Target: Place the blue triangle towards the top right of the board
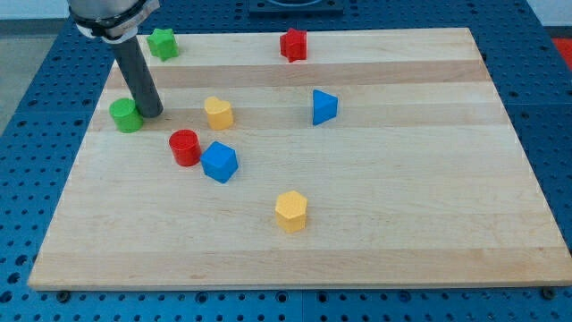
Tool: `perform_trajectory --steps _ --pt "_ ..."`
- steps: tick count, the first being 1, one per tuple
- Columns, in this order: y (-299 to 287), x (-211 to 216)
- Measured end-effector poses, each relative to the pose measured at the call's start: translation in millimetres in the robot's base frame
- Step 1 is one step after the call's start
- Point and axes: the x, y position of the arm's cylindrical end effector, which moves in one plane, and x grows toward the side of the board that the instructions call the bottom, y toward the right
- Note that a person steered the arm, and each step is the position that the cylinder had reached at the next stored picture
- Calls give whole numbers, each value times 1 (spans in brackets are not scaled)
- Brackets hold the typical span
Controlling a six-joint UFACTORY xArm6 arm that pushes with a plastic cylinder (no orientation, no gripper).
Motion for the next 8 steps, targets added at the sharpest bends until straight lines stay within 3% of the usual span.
perform_trajectory --steps 2,3,4,5,6,7,8 --pt "-7 0" --pt "31 -43" --pt "115 -58" --pt "182 -30" --pt "202 10" --pt "230 16" --pt "263 -9"
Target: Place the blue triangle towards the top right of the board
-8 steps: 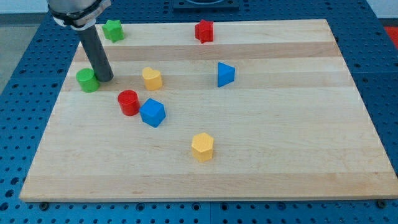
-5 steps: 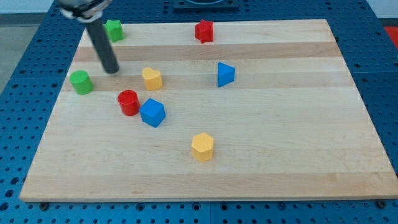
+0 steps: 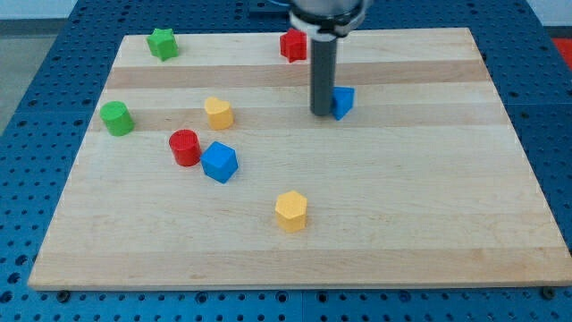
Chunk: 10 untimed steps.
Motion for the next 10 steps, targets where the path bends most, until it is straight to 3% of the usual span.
perform_trajectory --steps 1,3,8,10 --pt "34 -23" --pt "43 20" --pt "102 -73" --pt "130 -23"
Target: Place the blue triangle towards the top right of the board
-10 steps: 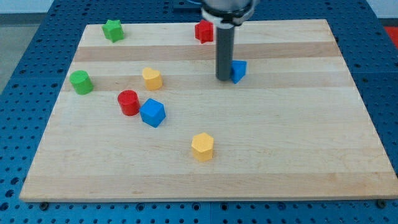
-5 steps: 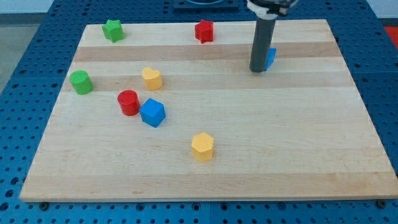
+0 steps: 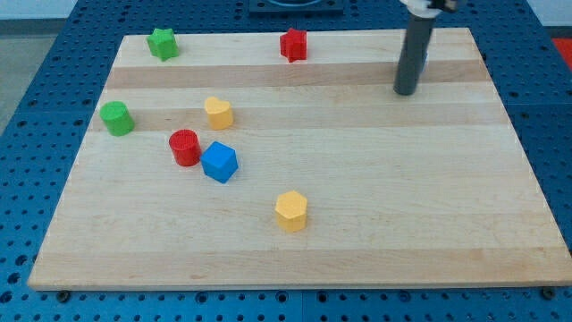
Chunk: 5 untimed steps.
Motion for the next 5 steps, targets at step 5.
perform_trajectory --steps 5 --pt "-14 -37"
